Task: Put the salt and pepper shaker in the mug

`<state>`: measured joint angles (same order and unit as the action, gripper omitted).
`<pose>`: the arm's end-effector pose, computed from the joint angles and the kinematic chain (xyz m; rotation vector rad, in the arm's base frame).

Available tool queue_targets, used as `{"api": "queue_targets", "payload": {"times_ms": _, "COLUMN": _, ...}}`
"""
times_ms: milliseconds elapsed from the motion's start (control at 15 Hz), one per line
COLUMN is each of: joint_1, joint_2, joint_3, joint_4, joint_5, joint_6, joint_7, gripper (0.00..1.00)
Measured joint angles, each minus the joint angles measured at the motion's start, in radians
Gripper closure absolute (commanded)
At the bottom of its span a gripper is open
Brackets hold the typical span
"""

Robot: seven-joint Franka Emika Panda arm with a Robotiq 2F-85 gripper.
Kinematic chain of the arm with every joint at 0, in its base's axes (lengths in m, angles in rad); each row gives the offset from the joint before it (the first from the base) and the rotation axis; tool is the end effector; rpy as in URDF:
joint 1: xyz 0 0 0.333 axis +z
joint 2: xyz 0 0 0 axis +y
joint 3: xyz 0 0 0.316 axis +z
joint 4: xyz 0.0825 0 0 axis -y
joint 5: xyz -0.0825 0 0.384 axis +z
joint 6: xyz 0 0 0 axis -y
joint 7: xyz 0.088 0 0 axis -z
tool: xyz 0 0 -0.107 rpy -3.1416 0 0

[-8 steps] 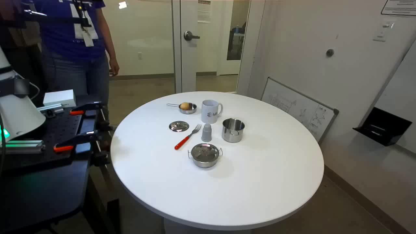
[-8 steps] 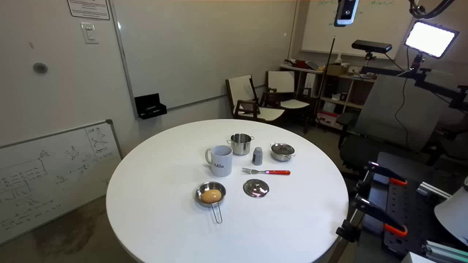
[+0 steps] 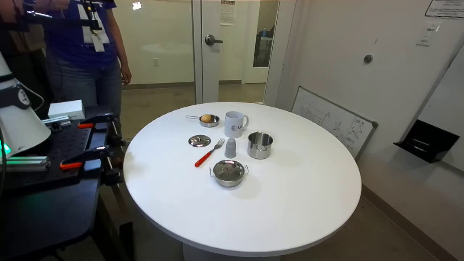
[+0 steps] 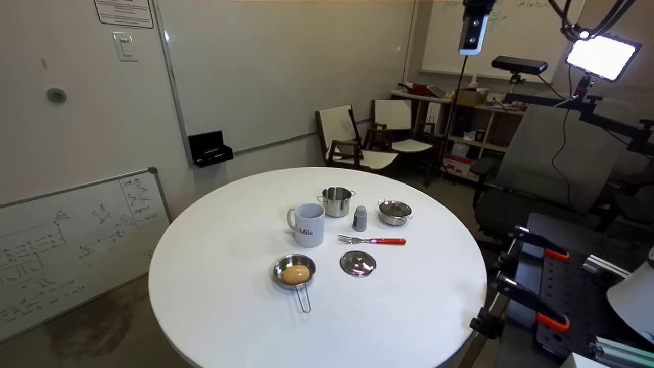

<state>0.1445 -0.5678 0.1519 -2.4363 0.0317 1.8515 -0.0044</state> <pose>0.3597 0.1173 0.4988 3.0604 0.4114 -0.0229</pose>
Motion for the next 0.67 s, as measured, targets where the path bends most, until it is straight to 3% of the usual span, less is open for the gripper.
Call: {"api": "queue_targets", "payload": {"times_ms": 667, "joint_1": -0.069, "joint_2": 0.28, "joint_3": -0.101, "joint_4": -0.029, "joint_5": -0.092, "joint_6": 0.301, "joint_7": -0.12, "gripper": 0.0}}
